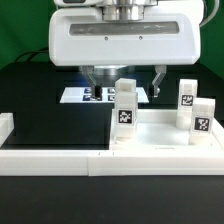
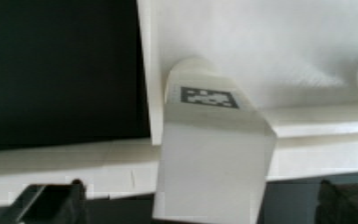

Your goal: Assemble square table

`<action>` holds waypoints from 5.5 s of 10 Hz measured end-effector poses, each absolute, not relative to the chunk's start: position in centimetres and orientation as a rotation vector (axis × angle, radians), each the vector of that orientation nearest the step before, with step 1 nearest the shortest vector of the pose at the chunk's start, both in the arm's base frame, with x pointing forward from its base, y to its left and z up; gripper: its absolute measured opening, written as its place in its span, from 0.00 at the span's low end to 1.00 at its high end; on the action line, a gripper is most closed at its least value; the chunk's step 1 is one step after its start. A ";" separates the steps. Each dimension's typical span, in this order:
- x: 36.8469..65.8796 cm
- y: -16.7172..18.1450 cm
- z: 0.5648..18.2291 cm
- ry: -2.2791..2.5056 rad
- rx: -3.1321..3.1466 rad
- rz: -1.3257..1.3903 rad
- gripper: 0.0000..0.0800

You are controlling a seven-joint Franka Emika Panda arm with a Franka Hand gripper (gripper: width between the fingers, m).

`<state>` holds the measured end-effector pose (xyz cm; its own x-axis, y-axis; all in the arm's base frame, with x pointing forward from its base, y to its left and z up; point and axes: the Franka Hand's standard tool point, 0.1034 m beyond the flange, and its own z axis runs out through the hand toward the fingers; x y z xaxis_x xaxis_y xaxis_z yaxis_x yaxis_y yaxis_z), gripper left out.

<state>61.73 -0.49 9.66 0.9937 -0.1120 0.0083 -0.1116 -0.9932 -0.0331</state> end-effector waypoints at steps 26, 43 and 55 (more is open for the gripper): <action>62.3 0.0 7.8 1.373 -2.700 0.077 0.81; 62.8 0.4 7.8 2.141 -2.151 0.176 0.36; 62.2 2.0 7.2 0.847 -3.033 0.072 0.81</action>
Offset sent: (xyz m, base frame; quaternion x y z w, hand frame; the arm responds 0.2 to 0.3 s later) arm 0.0020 0.0116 -0.0070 0.0377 -0.0245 0.0435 0.9980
